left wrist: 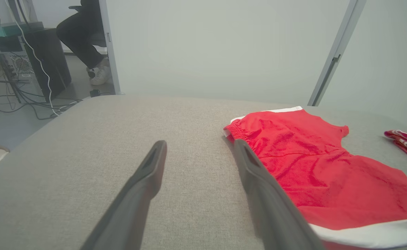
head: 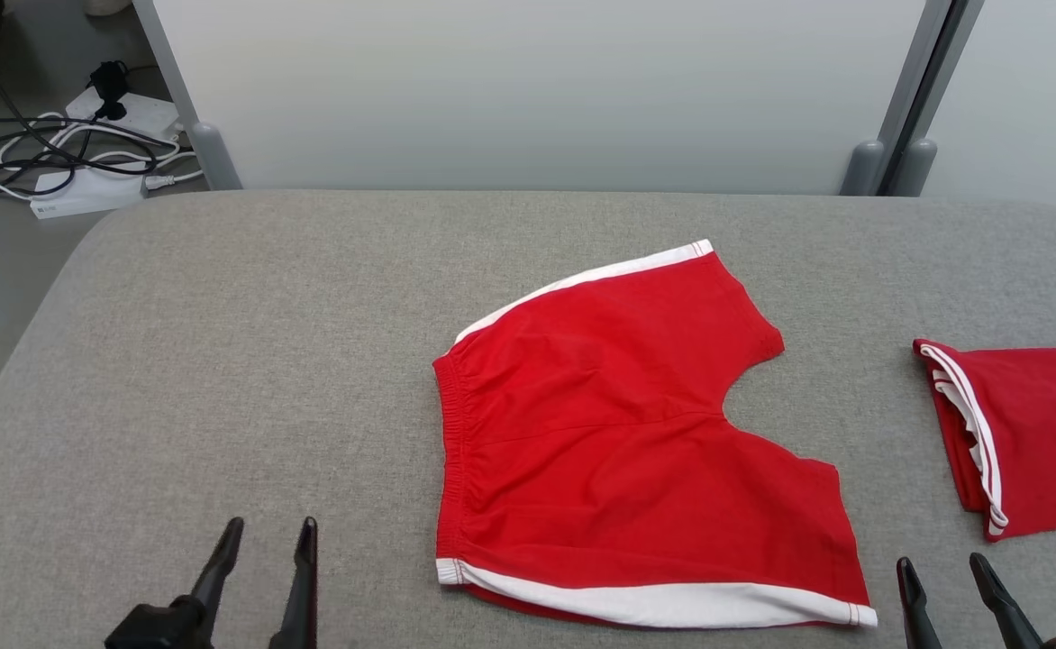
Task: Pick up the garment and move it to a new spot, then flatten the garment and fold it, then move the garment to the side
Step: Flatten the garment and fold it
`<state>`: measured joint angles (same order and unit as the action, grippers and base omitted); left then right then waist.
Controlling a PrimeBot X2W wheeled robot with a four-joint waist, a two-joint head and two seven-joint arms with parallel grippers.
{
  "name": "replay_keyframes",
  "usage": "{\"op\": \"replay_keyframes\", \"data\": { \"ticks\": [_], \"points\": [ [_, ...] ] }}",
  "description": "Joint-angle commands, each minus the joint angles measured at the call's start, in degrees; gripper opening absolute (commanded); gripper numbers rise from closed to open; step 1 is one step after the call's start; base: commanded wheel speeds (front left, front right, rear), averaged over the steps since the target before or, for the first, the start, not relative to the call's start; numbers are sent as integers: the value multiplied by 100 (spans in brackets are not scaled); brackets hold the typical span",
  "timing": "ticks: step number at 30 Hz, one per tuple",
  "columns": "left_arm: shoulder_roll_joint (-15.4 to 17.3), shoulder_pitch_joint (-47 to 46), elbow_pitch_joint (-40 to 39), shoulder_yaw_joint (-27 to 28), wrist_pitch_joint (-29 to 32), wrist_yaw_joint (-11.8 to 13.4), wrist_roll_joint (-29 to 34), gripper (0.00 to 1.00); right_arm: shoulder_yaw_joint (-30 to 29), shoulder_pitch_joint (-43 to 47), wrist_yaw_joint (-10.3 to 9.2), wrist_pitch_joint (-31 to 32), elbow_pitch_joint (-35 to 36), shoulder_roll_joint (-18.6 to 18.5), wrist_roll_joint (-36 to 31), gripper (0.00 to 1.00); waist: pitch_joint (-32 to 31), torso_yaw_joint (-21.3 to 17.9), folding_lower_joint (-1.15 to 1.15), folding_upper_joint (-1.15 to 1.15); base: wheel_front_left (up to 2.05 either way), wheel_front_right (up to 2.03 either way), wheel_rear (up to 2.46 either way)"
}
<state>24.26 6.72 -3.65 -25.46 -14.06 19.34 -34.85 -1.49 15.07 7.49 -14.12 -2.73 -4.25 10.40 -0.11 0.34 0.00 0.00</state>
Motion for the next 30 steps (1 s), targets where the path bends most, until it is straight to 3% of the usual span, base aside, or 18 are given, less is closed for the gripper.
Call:
{"op": "replay_keyframes", "data": {
  "ticks": [1,10,19,27,28,29,30],
  "points": [
    [52,-350,-72,158,-7,-68,1,100,114,-271,0,-41,109,-138,54,100,30,12,0,0,0,0,0],
    [-403,-886,727,-612,166,-800,-25,100,339,-506,0,82,-575,-110,346,100,466,-40,0,0,0,0,0],
    [-695,-1395,1770,-856,108,-1376,-124,100,612,-891,0,-13,-1309,-71,547,100,981,-193,0,0,0,0,0],
    [-864,-1573,2151,-945,46,-1563,-138,100,784,-1049,0,-67,-1588,-84,634,100,1106,-246,0,0,0,0,0],
    [-878,-1571,2185,-939,41,-1574,-158,100,815,-1058,0,-69,-1612,-90,642,90,1100,-255,0,0,0,0,0],
    [-889,-1563,2227,-946,58,-1591,-184,100,835,-1062,0,-72,-1630,-96,652,49,1097,-257,0,0,0,0,0],
    [-893,-1564,2256,-961,66,-1619,-197,100,845,-1064,0,-74,-1643,-98,667,38,1094,-255,0,0,0,0,0]
  ]
}}
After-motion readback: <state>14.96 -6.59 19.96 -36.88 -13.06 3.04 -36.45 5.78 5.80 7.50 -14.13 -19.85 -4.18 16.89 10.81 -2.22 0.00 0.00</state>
